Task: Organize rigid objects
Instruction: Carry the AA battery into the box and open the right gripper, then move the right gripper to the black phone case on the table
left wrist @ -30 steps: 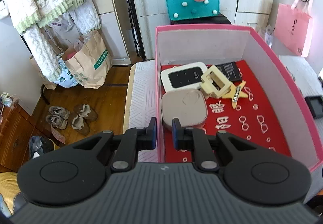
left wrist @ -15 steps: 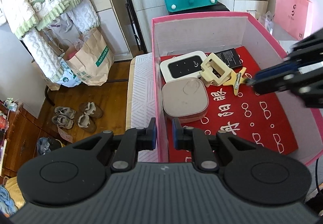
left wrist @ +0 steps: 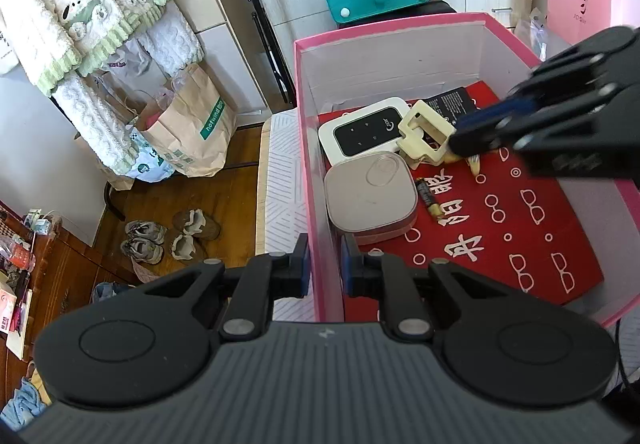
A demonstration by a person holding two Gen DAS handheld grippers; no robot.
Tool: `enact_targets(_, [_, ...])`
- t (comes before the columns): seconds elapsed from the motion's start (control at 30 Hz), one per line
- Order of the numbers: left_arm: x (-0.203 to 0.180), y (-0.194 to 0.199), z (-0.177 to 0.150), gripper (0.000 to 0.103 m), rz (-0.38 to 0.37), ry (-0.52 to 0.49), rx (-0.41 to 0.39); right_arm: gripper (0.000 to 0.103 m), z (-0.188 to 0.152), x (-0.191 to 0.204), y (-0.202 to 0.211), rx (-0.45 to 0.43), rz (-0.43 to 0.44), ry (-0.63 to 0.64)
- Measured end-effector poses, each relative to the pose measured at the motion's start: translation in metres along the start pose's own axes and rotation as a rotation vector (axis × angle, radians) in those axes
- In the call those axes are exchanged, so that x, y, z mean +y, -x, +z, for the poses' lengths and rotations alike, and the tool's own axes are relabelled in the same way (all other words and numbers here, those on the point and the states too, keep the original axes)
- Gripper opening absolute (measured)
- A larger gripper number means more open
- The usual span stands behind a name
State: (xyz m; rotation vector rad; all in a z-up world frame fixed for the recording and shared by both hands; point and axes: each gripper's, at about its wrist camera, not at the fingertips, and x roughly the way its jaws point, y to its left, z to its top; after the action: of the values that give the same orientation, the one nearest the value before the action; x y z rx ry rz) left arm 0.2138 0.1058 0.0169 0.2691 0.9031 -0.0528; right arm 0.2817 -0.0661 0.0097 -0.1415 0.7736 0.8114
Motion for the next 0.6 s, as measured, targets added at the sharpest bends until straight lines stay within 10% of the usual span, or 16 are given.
enact_targets(0.3, [-0.001,0.006,-0.002,0.014,0.024,0.02,-0.009,0.022,-0.024,-0.024,0.089,-0.186,-0.121,-0.165])
enact_targets(0.6, [-0.002,0.004,-0.005,0.014,0.021,0.04,-0.035,0.045,-0.067,-0.026,0.133,-0.191,-0.281,-0.153])
